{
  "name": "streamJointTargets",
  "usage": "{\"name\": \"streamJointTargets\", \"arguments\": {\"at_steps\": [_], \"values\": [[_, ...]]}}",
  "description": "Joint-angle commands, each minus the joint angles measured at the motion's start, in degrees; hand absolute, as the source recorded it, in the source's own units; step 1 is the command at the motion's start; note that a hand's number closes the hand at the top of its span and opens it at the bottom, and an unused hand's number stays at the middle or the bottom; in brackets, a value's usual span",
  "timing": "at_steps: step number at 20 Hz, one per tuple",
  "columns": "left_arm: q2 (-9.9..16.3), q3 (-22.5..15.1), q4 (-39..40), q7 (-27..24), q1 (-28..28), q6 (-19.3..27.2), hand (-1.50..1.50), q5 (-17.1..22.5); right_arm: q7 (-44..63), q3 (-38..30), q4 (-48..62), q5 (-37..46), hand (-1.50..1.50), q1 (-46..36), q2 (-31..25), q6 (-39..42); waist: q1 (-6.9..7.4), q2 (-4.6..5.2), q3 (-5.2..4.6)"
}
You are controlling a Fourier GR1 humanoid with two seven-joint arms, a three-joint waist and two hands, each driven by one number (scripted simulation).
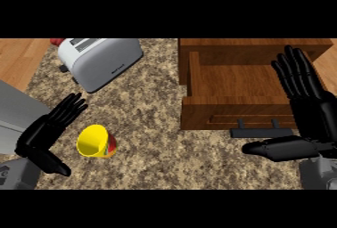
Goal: Pick up the cup, place it into the drawer and close the drawer
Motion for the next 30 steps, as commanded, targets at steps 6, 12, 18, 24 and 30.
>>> {"name": "streamJointTargets", "arguments": {"at_steps": [6,12,18,24,30], "values": [[2.1,-1.9,23.3,-21.2,-5.0,-0.3,-1.5,-13.6,3.7,-5.5,-1.2,-5.2,-1.5,-2.4,-3.0,2.6,-0.42,0.09,-0.05],[0.5,-4.1,35.6,-31.2,-10.2,6.5,-1.5,-19.2,4.8,-4.4,-0.1,-4.1,-1.5,-4.6,-2.9,2.5,-0.96,0.3,-0.13],[-0.9,-4.0,42.2,-35.6,-13.6,9.5,-1.5,-19.5,3.3,-2.1,-0.5,-1.9,-1.5,-4.0,-0.8,1.3,-1.33,0.45,-0.19],[0.3,-4.2,45.7,-39.6,-14.4,7.7,-1.5,-19.5,2.7,-1.9,0.2,-1.7,-1.5,-4.0,-0.5,1.4,-1.76,0.83,-0.32],[-2.6,-5.6,47.4,-40.3,-17.2,9.8,-1.5,-20.8,2.7,-3.4,1.6,-2.4,-1.5,-5.1,-1.9,2.5,-1.41,0.64,-0.22]]}}
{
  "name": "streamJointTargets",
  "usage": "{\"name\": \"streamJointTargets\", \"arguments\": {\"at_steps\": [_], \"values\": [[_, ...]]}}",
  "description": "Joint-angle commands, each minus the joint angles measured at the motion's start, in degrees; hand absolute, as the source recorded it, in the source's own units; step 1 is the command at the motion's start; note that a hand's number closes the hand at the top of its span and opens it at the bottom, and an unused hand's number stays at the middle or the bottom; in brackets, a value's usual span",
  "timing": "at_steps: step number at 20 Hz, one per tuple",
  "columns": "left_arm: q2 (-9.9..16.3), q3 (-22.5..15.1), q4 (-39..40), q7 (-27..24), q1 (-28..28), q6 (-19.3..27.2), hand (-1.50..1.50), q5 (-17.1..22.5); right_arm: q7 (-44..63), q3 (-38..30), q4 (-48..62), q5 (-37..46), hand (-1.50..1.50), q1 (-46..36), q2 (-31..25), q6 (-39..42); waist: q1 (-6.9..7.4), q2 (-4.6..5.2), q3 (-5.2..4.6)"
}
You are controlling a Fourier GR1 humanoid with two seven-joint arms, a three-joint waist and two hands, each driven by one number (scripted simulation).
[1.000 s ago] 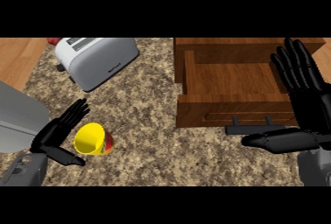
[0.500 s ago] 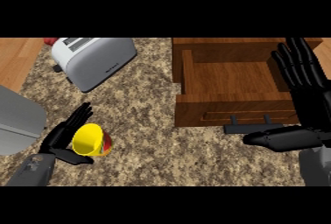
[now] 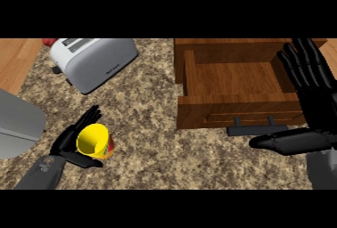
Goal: Pick up the cup, place it into the drawer and close the drawer
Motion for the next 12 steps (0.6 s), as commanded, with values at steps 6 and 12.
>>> {"name": "streamJointTargets", "arguments": {"at_steps": [6,12], "values": [[-0.5,-0.7,3.2,-8.8,-2.2,-8.1,-1.5,-0.5,3.9,-1.6,-1.0,-2.4,-1.5,-1.3,-1.8,1.1,-0.26,0.02,-0.04],[-5.4,-2.4,3.0,-8.6,-2.2,-10.1,-1.5,-0.6,1.2,-1.4,0.7,-1.7,-1.5,-0.7,-1.1,1.1,-0.44,0.29,-0.06]]}}
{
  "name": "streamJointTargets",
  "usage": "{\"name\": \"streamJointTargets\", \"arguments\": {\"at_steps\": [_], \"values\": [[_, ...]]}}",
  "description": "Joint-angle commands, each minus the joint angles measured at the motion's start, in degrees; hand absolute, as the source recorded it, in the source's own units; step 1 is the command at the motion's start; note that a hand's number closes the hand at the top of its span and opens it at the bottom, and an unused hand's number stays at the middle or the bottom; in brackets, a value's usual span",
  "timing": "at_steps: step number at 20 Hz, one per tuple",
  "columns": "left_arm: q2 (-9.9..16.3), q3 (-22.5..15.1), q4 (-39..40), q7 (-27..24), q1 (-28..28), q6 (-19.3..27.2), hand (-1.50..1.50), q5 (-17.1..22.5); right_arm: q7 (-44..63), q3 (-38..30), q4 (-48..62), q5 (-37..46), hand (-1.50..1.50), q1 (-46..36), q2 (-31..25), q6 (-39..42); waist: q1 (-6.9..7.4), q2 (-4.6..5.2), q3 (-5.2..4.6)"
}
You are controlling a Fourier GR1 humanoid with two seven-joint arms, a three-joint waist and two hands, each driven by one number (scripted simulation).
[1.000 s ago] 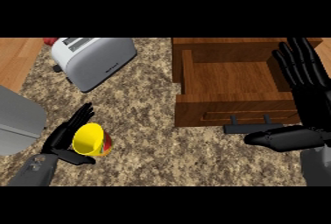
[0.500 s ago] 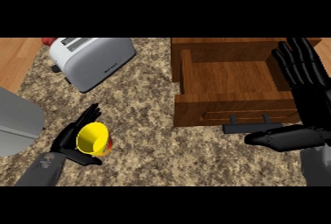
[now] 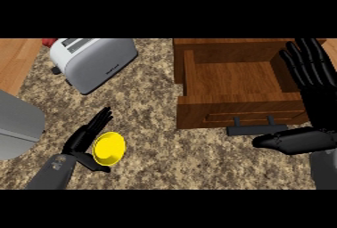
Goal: Pick up the cup, place it into the drawer and close the drawer
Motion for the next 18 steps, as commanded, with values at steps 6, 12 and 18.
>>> {"name": "streamJointTargets", "arguments": {"at_steps": [6,12,18], "values": [[-1.6,0.3,-4.0,-12.0,-1.0,-4.6,1.5,1.5,1.6,-1.9,-0.2,-0.9,-1.5,-0.8,-2.2,0.9,0.26,-0.11,-0.15],[-4.2,1.8,-5.7,-16.8,0.2,-0.8,1.5,3.0,-2.1,-1.8,1.1,-0.8,-1.5,2.0,-0.5,1.2,0.76,-0.32,-0.01],[-7.5,14.4,-6.3,-12.2,-1.8,17.0,1.5,13.7,0.3,-1.8,1.4,-1.0,-1.5,-0.5,-1.0,0.6,1.32,-0.22,-0.06]]}}
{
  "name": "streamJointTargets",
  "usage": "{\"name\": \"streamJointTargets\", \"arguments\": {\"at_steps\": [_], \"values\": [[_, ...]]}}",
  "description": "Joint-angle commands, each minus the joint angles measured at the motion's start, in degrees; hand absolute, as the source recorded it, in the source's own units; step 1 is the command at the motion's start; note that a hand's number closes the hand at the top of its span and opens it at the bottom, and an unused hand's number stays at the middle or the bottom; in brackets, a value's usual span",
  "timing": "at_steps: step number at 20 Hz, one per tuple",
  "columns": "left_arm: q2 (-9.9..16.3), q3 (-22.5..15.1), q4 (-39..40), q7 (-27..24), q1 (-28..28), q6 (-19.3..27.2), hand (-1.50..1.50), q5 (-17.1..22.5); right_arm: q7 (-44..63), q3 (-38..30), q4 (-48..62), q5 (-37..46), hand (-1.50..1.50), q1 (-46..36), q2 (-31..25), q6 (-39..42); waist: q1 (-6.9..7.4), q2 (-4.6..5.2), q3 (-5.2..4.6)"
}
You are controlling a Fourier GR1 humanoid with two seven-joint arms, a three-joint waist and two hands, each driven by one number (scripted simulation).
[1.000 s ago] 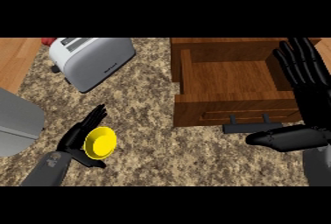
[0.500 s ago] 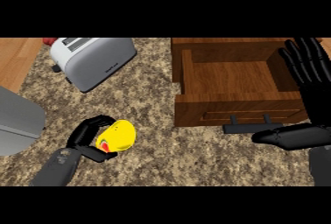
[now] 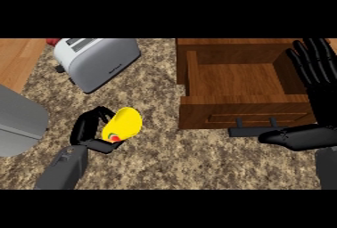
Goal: Pick up the cup, place it into the drawer and close the drawer
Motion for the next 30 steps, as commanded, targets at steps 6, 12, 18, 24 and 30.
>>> {"name": "streamJointTargets", "arguments": {"at_steps": [6,12,18,24,30], "values": [[-3.1,5.7,-3.5,-6.0,-2.2,3.6,1.5,5.6,1.2,1.1,-0.5,2.7,-1.5,-0.1,0.1,-1.1,0.76,-0.42,0.17],[-5.8,3.9,-13.7,7.9,-11.0,10.1,1.5,6.3,0.5,-0.3,-0.4,1.1,-1.5,1.3,-0.3,0.2,1.12,-0.72,0.25],[-9.1,-0.8,-25.3,24.4,-17.1,12.9,1.5,5.9,-0.5,-1.8,1.7,1.4,-1.5,0.2,-1.1,0.1,1.81,-1.08,0.31],[-10.1,-8.6,-31.7,36.0,-22.7,21.9,1.5,7.9,-4.5,-1.9,2.2,1.0,-1.5,2.5,-0.4,1.6,0.9,-0.83,0.27],[-10.2,-11.9,-21.9,40.8,-37.0,32.7,1.5,10.5,-4.1,-1.2,0.4,1.5,-1.5,3.4,0.0,1.4,-1.05,-0.42,0.27]]}}
